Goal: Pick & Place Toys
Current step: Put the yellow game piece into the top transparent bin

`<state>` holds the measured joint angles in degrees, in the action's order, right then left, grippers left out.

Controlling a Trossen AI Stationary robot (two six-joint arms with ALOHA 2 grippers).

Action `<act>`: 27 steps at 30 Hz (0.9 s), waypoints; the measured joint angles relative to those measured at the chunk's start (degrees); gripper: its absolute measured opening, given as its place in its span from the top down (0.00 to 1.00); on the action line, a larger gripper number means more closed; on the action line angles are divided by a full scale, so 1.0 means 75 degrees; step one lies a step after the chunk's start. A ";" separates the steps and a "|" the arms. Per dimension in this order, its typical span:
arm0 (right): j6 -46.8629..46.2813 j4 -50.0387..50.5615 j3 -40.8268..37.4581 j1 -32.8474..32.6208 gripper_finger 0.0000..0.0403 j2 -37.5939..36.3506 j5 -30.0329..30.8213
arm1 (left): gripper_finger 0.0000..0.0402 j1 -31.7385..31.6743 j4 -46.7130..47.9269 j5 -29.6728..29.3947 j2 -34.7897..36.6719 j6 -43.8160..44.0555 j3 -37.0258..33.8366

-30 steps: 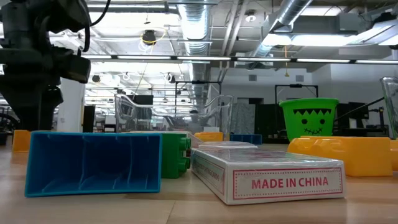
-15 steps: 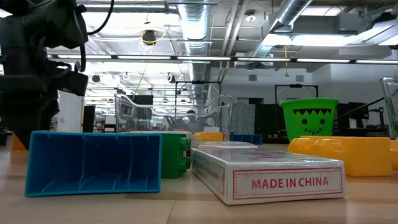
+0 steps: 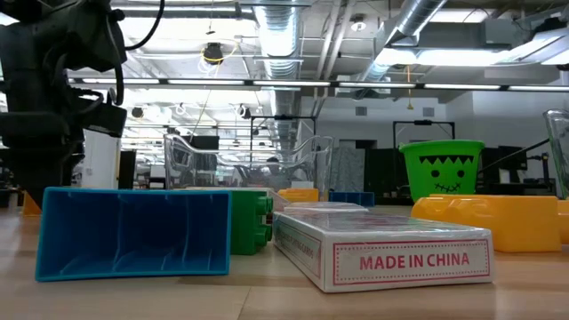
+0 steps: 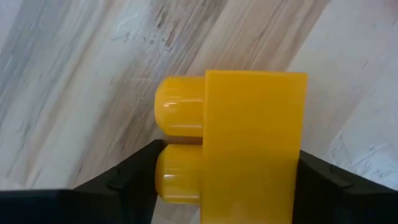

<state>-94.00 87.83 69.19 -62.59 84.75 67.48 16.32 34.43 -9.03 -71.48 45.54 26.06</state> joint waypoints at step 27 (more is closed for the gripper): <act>-0.0003 0.0058 0.0003 -0.0001 0.05 -0.0003 0.0015 | 0.36 -0.0611 -0.6857 -0.0831 0.0495 -0.4617 0.0609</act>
<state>-94.02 88.27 69.21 -62.59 84.73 67.59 11.73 -16.99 -15.26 -67.77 10.91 30.63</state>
